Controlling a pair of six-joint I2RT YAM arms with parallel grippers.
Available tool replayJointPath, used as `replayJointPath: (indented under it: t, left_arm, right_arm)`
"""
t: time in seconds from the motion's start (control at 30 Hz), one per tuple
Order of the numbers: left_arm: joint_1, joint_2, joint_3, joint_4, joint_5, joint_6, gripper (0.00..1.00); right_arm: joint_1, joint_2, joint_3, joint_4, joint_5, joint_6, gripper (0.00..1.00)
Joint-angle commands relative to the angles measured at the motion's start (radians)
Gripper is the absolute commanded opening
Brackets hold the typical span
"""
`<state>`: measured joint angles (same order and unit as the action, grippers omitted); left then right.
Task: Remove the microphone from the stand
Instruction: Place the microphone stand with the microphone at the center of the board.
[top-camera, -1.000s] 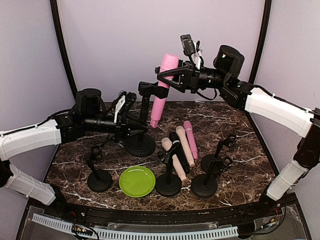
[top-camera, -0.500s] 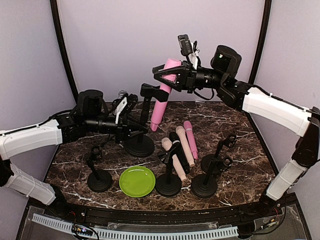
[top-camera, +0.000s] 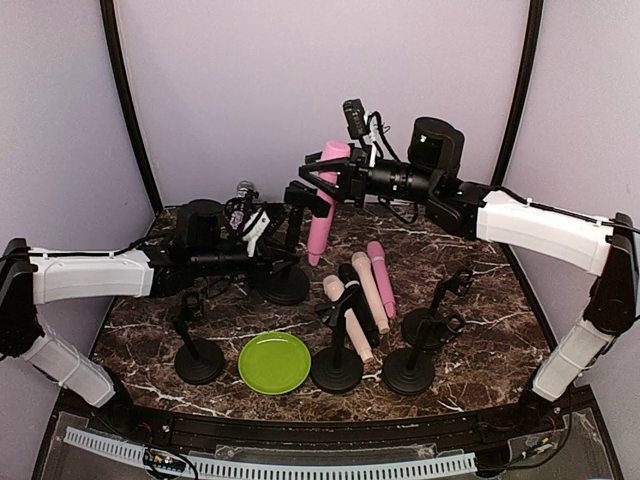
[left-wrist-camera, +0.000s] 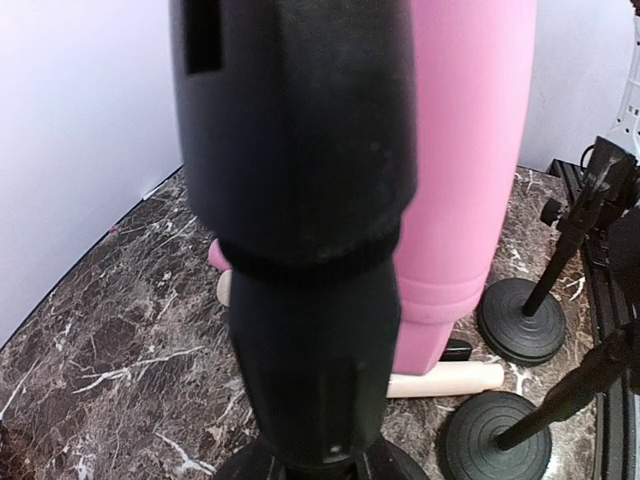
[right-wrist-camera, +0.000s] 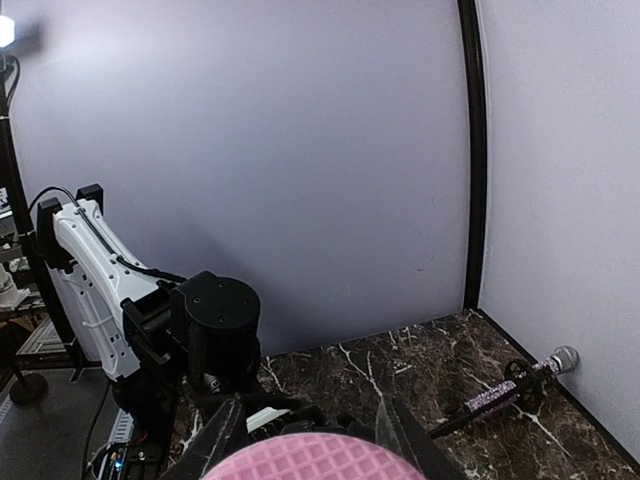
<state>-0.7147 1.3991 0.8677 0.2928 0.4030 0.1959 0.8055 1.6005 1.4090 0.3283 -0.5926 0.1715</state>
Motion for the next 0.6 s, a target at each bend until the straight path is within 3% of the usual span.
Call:
replayJointPath:
  t: [0.0, 0.4, 0.53, 0.57]
  left_arm:
    - [-0.008, 0.068, -0.008, 0.2, -0.025, 0.024, 0.0]
    - [-0.01, 0.285, -0.018, 0.423, -0.084, -0.084, 0.05]
    - [-0.011, 0.323, -0.016, 0.413, -0.101, -0.116, 0.11]
    - [-0.011, 0.326, -0.017, 0.406, -0.1, -0.119, 0.16]
  right_arm:
    - [0.008, 0.023, -0.03, 0.048, 0.104, -0.066, 0.1]
    - [0.02, 0.014, -0.218, 0.183, 0.244, -0.163, 0.12]
    - [0.024, 0.021, -0.238, 0.19, 0.262, -0.185, 0.11]
    - [0.025, 0.026, -0.242, 0.194, 0.264, -0.19, 0.11]
